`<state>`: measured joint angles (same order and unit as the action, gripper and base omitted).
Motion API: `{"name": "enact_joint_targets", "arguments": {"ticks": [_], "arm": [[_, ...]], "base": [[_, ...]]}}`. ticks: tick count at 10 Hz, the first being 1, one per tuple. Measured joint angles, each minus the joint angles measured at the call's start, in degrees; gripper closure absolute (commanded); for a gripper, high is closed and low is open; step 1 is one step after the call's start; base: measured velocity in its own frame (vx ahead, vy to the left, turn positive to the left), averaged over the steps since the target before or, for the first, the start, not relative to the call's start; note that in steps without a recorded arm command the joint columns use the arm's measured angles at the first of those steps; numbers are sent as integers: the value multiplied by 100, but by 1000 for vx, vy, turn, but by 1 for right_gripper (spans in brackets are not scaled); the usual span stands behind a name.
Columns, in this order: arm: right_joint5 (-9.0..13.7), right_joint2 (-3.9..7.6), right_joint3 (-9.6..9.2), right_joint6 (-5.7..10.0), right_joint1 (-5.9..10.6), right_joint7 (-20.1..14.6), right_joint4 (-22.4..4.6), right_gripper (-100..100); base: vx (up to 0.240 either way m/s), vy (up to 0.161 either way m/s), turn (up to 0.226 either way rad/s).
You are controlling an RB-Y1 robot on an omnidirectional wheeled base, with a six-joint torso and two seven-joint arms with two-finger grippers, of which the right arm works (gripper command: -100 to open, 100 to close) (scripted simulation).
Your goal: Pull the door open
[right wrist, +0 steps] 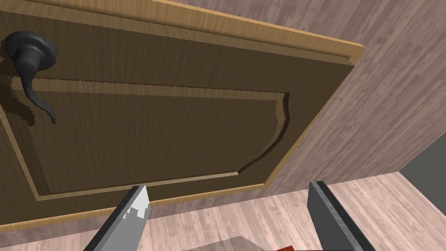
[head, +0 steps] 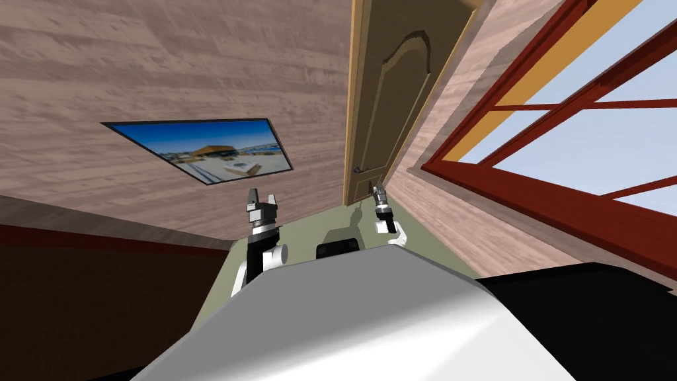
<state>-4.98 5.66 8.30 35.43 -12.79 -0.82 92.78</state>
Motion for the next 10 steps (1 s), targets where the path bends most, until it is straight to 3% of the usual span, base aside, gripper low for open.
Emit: {"name": "enact_joint_targets", "arguments": {"ticks": [6,10], "arm": [[-78,150,218,79,420,-162,-961,-100],[-135,214,336,71,645,-257,-1468,-100]], "base": [[62,-92,148],[41,-67,87]]}}
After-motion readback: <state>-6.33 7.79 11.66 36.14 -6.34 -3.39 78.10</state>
